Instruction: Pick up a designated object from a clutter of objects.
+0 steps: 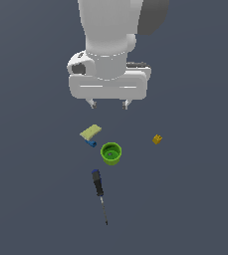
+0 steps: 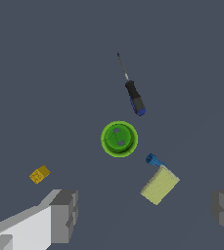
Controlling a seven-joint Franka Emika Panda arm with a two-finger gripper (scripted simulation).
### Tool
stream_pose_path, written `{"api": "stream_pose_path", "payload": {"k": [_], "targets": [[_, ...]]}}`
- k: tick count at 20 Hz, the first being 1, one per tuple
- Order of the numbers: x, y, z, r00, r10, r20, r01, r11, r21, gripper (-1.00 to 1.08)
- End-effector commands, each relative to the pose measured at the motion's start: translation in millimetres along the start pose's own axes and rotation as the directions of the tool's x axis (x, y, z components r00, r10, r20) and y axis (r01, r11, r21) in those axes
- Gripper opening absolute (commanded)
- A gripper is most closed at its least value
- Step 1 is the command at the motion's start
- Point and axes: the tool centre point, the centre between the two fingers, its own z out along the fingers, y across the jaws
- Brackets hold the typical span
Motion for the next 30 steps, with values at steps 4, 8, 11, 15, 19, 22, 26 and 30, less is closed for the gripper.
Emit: {"api": "stream_pose_path", "payload": {"k": [4,8,11,15,19,22,26,30], "targets": [[2,4,0,1.000,0.010,-0.003,-0.010,1.000,0.004,0.28],[4,10,0,1.000,0.027,-0.007,-0.027,1.000,0.012,0.28],[4,10,0,1.000,0.025,-0.008,-0.025,1.000,0.011,0.28],[6,10,1,1.000,0.028,0.000,-0.028,1.000,0.011,0.28],[10,9,5,0.999,0.034,0.022,-0.034,0.999,0.011,0.28],[15,7,10,0.998,0.040,0.047,-0.041,0.999,0.011,0.28],[23,5,19,0.994,0.053,0.093,-0.054,0.999,0.010,0.28],[34,2,32,0.986,0.068,0.154,-0.070,0.998,0.007,0.28]]}}
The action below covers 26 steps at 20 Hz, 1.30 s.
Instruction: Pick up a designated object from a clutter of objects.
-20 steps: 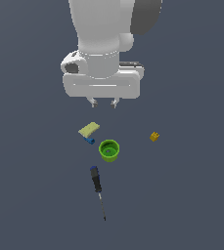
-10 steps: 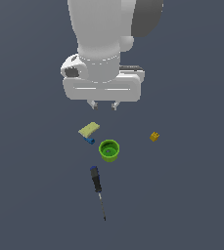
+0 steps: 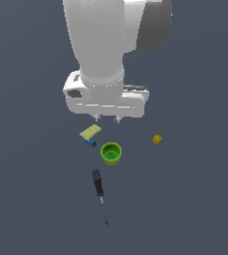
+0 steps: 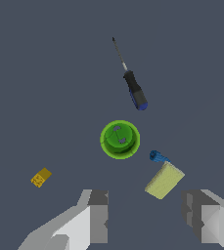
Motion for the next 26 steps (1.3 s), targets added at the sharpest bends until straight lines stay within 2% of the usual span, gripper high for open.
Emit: {"api": "stream_pose_path", "payload": {"k": [1,7,13,19,26], "targets": [[8,-3,8,0.999,0.011,0.042,-0.011,1.000,-0.001,0.28],[26,-10,33,0.987,0.041,0.153,-0.040,0.999,-0.009,0.28],[40,-17,61,0.962,0.069,0.263,-0.066,0.998,-0.021,0.28],[49,-24,92,0.925,0.096,0.368,-0.087,0.995,-0.039,0.28],[54,-32,130,0.866,0.125,0.485,-0.107,0.992,-0.066,0.28]]}}
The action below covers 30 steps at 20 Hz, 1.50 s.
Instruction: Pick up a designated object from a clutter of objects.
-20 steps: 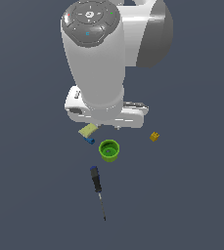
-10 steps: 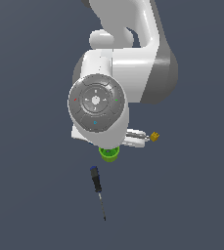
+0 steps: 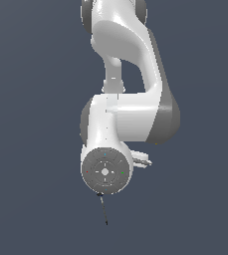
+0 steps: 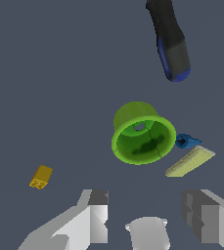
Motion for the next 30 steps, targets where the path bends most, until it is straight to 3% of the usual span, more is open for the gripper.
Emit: {"api": "stream_pose_path", "payload": {"k": [1,9,16,23,30], "targets": [[7,-3,12,0.999,0.011,0.047,-0.010,1.000,-0.007,0.28],[22,-12,53,0.981,0.043,0.191,-0.037,0.999,-0.034,0.28],[27,-15,81,0.959,0.064,0.277,-0.050,0.997,-0.055,0.28],[29,-17,94,0.946,0.074,0.317,-0.056,0.996,-0.066,0.28],[29,-17,96,0.945,0.074,0.319,-0.056,0.996,-0.067,0.28]]}}
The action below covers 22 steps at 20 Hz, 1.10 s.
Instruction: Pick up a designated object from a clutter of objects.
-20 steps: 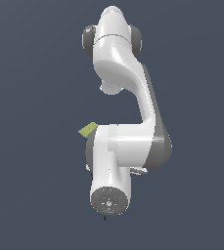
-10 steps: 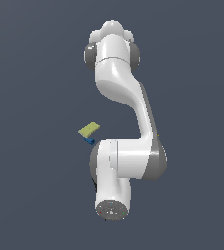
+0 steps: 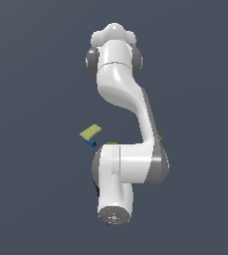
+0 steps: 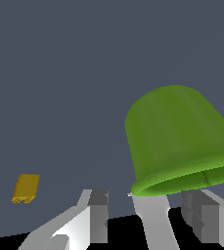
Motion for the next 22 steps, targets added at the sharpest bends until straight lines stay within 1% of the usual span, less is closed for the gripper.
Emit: {"api": "stream_pose_path", "payload": {"k": [1,22], "targets": [[0,0,0,1.000,0.000,0.000,0.000,1.000,0.000,0.28],[0,0,28,1.000,0.001,0.002,-0.001,1.000,0.000,0.28]]}}
